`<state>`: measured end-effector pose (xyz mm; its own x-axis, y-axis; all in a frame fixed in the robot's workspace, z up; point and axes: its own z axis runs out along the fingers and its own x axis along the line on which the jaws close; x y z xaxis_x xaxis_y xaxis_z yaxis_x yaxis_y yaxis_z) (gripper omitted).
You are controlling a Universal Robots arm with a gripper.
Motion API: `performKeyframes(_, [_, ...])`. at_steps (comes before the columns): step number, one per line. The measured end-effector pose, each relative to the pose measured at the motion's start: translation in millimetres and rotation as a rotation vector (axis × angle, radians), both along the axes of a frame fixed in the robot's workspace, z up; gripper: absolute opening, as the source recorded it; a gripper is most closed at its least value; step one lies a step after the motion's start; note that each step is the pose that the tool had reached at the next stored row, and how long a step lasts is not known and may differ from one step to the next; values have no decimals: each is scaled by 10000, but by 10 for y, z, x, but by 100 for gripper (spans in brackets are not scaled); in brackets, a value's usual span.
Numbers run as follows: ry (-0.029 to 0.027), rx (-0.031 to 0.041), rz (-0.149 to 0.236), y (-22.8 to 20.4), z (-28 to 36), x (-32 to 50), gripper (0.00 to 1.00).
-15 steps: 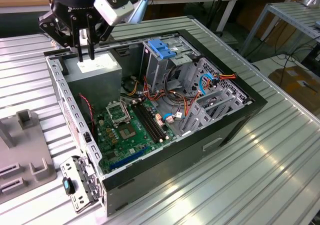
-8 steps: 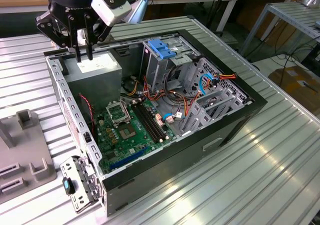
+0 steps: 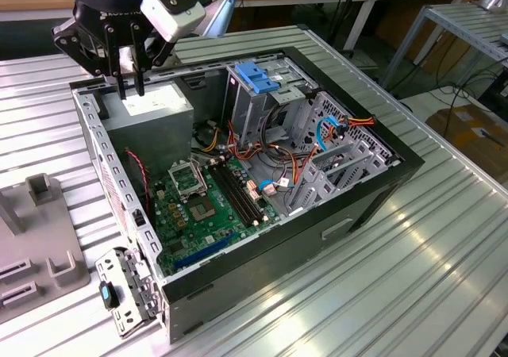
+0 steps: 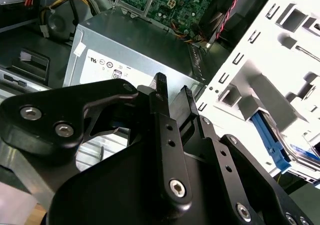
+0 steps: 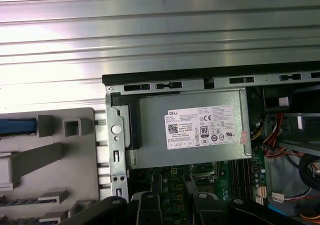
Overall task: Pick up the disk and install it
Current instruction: 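Reach for the disk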
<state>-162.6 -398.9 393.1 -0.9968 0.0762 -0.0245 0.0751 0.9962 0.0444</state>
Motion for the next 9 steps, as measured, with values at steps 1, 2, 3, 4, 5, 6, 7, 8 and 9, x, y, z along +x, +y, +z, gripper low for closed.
performKeyframes(1, [1,-1,0,0,0,-3,31])
performKeyframes(2, [0,0,0,0,0,-9,31])
performKeyframes(3, [0,0,0,0,0,-17,31])
performKeyframes(4, [0,0,0,0,0,-24,31])
performKeyframes(5, [0,-1,0,0,0,-33,31])
performKeyframes(6, [0,0,0,0,0,-36,31])
performKeyframes(7, [0,0,0,0,0,-40,31])
performKeyframes(8, [1,-1,0,0,0,-45,31])
performKeyframes(9, [1,-1,-1,0,0,-52,31])
